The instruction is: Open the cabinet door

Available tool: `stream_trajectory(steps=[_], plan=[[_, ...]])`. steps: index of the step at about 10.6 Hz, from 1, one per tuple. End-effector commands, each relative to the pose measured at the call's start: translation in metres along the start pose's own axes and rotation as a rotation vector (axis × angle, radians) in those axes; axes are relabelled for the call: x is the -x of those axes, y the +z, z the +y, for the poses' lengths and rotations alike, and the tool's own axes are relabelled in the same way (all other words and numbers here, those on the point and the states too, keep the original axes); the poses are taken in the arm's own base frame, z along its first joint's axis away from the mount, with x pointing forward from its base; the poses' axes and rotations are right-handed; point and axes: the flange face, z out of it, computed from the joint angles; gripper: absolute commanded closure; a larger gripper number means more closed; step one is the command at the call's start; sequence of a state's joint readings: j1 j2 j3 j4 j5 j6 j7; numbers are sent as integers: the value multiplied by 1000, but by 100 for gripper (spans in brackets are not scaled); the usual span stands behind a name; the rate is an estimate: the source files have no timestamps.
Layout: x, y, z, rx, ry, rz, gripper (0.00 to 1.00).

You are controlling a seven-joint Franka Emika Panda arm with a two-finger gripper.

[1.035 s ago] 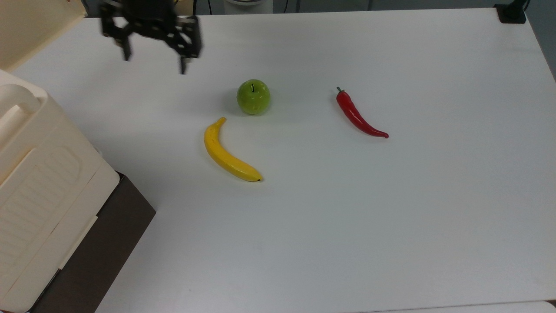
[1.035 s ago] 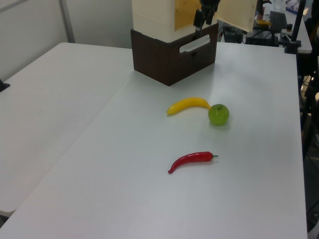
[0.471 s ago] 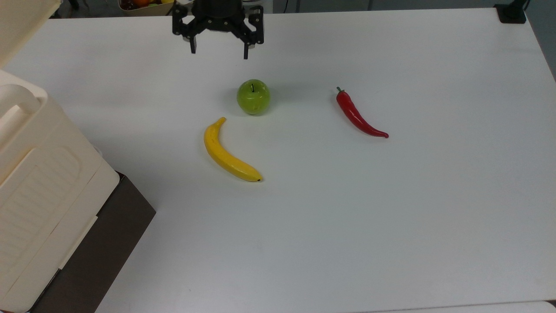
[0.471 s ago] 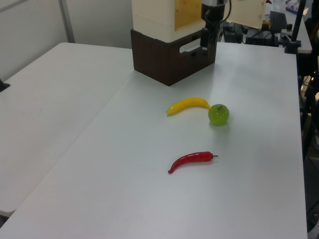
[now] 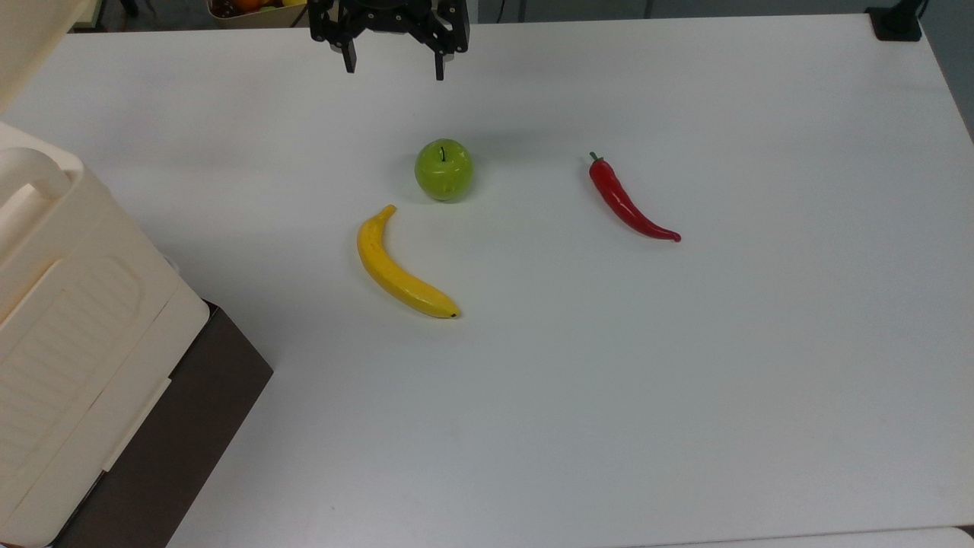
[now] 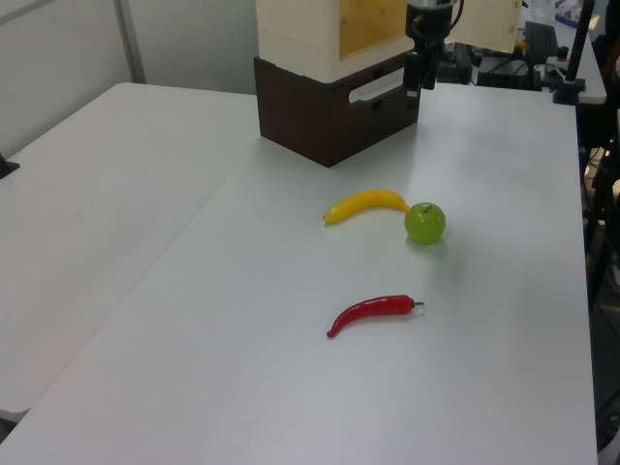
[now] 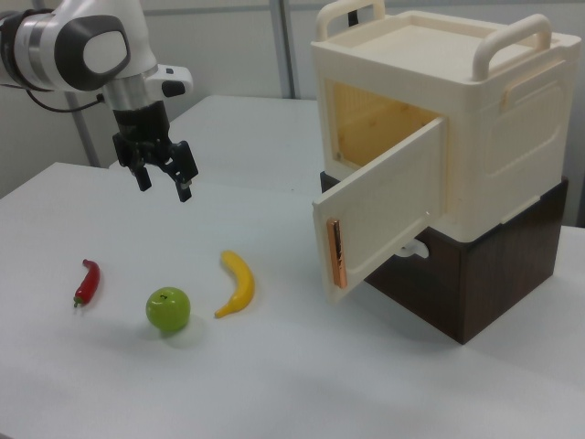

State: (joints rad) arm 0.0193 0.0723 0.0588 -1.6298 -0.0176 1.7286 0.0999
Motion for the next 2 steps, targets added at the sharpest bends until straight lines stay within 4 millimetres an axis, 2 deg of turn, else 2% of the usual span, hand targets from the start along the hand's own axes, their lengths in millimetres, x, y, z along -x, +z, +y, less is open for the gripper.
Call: stream_trajectory(steps=[1,2], plan=[[11,-7,5,-15,8,-14,0],[10,-8,5,-13,8,-17,0]])
